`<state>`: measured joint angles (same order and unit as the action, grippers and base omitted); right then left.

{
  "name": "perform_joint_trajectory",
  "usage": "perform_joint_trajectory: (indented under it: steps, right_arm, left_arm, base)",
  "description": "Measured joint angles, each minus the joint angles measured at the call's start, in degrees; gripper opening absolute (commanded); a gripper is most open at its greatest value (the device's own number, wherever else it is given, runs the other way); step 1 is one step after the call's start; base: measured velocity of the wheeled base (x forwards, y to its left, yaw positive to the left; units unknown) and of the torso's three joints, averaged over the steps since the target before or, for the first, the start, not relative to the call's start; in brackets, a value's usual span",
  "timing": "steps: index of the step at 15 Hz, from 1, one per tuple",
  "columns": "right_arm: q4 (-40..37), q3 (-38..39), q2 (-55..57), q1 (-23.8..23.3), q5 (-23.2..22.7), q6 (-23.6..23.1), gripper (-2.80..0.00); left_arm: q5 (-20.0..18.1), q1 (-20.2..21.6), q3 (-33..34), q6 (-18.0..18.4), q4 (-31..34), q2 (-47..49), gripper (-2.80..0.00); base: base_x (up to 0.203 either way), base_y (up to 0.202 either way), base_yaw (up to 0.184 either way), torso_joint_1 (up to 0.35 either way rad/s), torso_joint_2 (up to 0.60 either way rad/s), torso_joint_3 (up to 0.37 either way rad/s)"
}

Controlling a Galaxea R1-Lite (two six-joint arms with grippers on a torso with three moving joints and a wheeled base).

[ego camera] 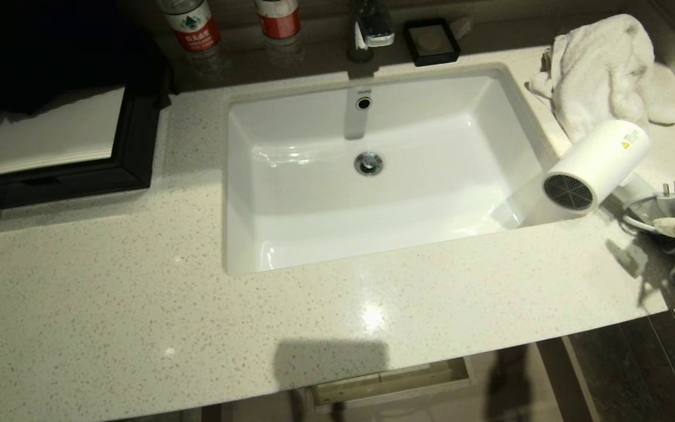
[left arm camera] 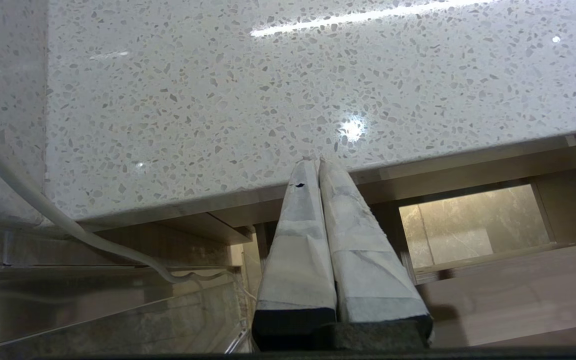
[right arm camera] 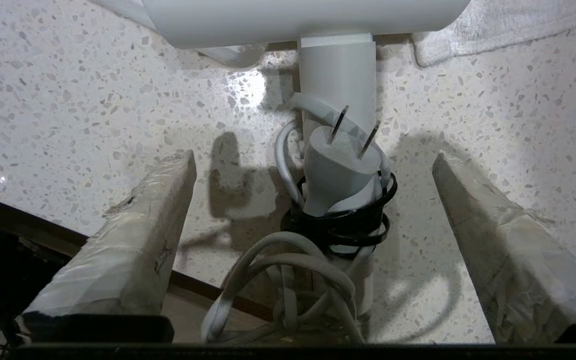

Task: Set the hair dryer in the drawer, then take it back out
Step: Pick up the hairdryer

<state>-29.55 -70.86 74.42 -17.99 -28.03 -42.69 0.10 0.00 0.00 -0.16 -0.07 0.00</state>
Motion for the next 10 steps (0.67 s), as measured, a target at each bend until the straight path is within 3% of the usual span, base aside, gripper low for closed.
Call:
perform_joint_trajectory:
  steps: [10]
  right_arm:
    - [2.96,-2.22,7.70,0.74,-0.65,0.28,0.00]
  left_arm:
    - [-0.03,0.00,0.00,0.00,0.00,0.00,-2.80]
  base:
    - [0.000,0.000,0.000,0.000,0.00,0.000]
